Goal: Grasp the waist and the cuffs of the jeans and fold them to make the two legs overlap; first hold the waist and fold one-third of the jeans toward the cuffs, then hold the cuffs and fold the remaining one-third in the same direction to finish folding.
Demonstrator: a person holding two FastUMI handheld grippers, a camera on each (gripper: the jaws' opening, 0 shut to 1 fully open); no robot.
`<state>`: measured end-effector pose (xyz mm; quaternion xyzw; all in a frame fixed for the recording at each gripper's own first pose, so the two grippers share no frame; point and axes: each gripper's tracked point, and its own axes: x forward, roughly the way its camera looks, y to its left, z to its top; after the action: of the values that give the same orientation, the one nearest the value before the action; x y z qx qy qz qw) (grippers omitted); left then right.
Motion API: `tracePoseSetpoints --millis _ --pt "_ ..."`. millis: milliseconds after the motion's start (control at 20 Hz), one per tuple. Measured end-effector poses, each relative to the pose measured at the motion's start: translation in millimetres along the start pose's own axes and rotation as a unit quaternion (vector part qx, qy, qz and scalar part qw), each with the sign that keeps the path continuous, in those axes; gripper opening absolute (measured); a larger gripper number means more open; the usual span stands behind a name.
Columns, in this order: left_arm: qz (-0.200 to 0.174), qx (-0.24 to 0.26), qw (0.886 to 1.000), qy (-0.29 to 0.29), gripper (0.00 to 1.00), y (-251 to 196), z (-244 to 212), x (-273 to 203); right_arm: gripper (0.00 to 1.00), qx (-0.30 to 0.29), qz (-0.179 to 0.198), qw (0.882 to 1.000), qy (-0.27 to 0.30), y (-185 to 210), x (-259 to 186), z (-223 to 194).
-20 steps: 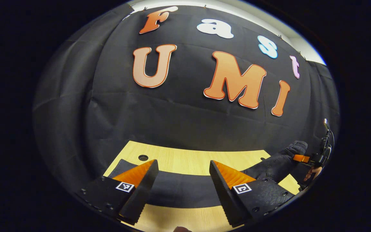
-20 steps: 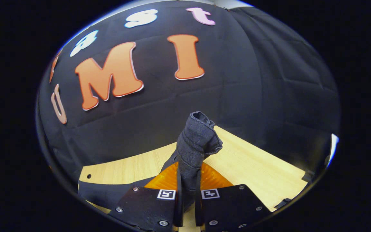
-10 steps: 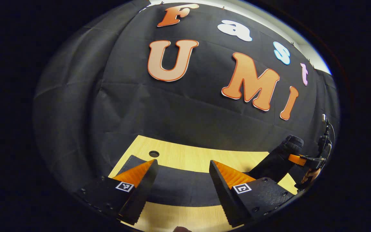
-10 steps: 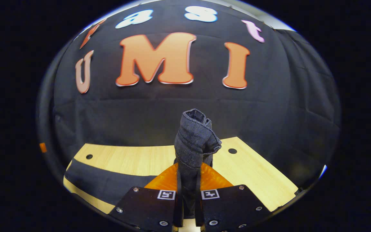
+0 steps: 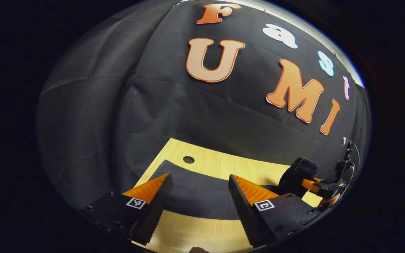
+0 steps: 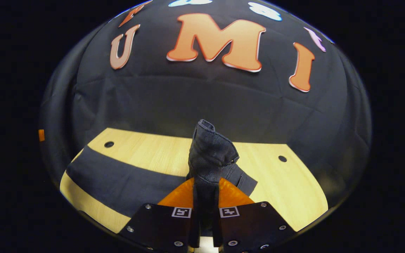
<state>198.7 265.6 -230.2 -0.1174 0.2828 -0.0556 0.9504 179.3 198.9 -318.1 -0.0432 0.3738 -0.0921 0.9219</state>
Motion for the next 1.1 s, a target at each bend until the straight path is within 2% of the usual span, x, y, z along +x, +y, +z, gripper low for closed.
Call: tracePoseSetpoints --millis 200,250,350,450,500,550,600,750,950,1050,1100 --pt "0.017 -0.007 1.0 0.016 0.96 22.3 -11.4 -2.5 0.15 0.002 0.029 0.998 0.06 36.7 20.7 -39.0" --pt "0.019 -0.008 1.0 0.019 0.96 25.7 -13.8 -3.5 0.26 0.013 0.04 0.996 0.075 47.1 22.4 -46.4" --pt "0.025 -0.008 0.999 0.027 0.96 33.1 -19.5 -6.3 0.29 0.032 0.056 0.993 0.1 60.2 20.3 -56.1" --pt "0.028 -0.012 0.999 0.036 0.96 39.6 -25.5 -5.6 0.37 0.038 0.074 0.992 0.095 71.7 16.2 -54.7" --pt "0.028 -0.017 0.999 0.04 0.96 42.6 -27.8 -4.7 0.45 0.038 0.081 0.991 0.097 75.2 12.8 -55.5" --pt "0.028 -0.021 0.998 0.044 0.95 45.6 -30.2 -2.4 0.47 0.035 0.083 0.991 0.1 76.3 8.1 -58.6" --pt "0.027 -0.026 0.998 0.048 0.95 48.3 -34.2 1.0 0.57 0.03 0.086 0.991 0.1 77.8 1.6 -60.8" --pt "0.031 -0.034 0.996 0.072 0.96 58.2 -45.9 13.3 0.66 0.023 0.099 0.991 0.086 82.6 -16.8 -55.6" --pt "0.05 -0.058 0.99 0.119 0.95 76.5 -67.6 43.7 0.76 0.038 0.087 0.993 0.064 71.2 -35.5 -34.5" --pt "0.058 -0.093 0.98 0.163 0.95 84.0 -83.4 60.9 0.8 0.042 0.069 0.996 0.048 57.6 -44.3 -24.6" --pt "0.064 -0.116 0.973 0.187 0.95 88.6 -94.4 69.9 0.76 0.044 0.059 0.996 0.04 50.4 -50.4 -19.5"
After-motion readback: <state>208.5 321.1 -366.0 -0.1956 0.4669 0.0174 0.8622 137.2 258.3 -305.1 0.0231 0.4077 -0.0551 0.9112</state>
